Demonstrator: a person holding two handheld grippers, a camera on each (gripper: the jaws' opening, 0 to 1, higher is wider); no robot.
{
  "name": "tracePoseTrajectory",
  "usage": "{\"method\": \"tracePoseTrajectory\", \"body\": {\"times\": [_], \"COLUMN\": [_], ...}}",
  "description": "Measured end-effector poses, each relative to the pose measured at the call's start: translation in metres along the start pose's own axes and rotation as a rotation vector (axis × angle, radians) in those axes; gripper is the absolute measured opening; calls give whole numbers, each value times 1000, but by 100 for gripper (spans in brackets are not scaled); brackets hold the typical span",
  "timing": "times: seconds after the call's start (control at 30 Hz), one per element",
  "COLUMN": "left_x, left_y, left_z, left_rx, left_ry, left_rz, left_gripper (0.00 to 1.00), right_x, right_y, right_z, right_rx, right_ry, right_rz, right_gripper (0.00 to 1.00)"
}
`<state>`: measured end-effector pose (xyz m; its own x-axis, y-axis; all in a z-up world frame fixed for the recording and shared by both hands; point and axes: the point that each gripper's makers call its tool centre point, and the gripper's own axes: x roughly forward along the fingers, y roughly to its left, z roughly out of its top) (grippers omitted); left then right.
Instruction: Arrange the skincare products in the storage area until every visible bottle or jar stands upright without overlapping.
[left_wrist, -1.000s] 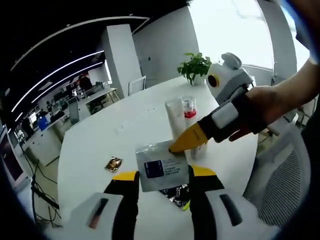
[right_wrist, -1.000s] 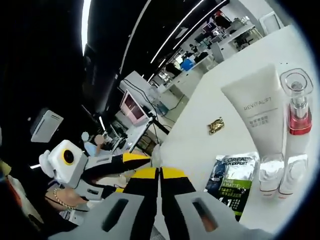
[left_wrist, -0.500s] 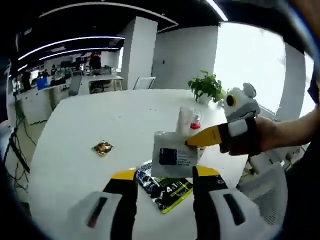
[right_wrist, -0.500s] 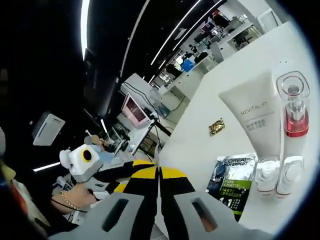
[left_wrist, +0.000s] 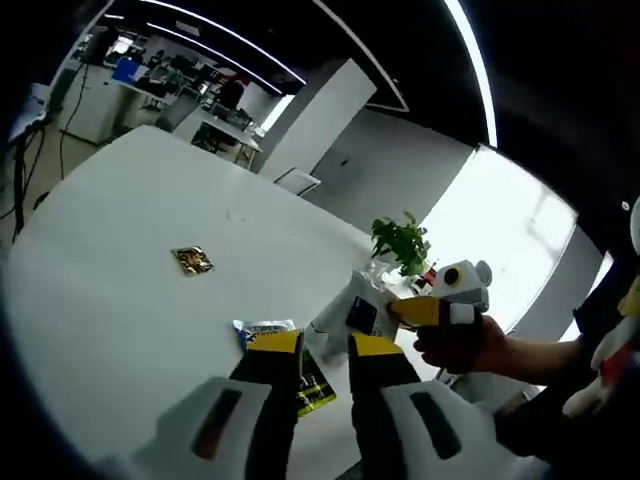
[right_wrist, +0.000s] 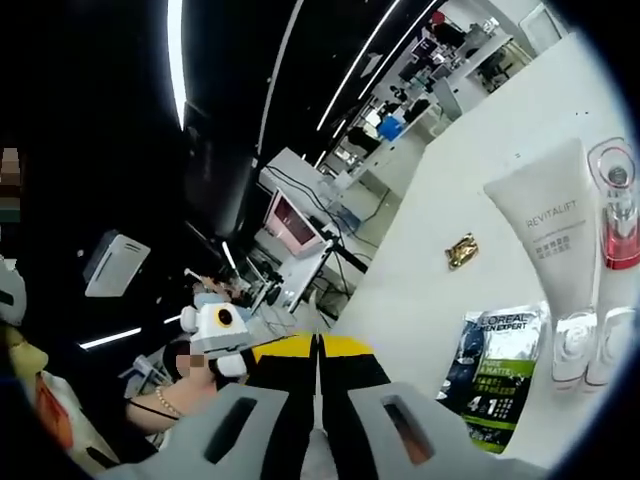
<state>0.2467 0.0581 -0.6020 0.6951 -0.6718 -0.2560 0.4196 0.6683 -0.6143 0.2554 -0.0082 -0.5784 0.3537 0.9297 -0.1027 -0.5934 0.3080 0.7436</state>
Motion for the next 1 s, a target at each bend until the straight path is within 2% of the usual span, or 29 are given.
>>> {"method": "tracePoseTrajectory", "body": {"times": [0.17,0.43,0.53,0.7,0.8,0.9,1.0], "left_x": [-2,-17,-20,-23,-26,-29,-31], "left_y": [-1,0,5,10,16,26,35], "left_z": [1,-8,-11,-23,-28,-33,-38], "left_rx": [-27,-32,-75,-99,-154,-164,-170], "left_ry": [-7,21,27,56,61,77,94], "left_rz": [-26,-5,25,82,115,158,191], "left_gripper": [1,2,1,1,1,1,1], "right_x": [6,14,18,29,35,41,49], "right_y": [4,5,-1,-14,-18,-22,-28], "right_z": [-5,-7,-12,-22,-28,-40,-47], "right_rx": [8,-26,-104,-222,-289,-333,-356], "right_ry": [25,49,89,170,216,276,304], "right_rz": [17,-4,-51,-111,-140,-172,-181], "right_gripper": [1,1,1,1,1,2,2]}}
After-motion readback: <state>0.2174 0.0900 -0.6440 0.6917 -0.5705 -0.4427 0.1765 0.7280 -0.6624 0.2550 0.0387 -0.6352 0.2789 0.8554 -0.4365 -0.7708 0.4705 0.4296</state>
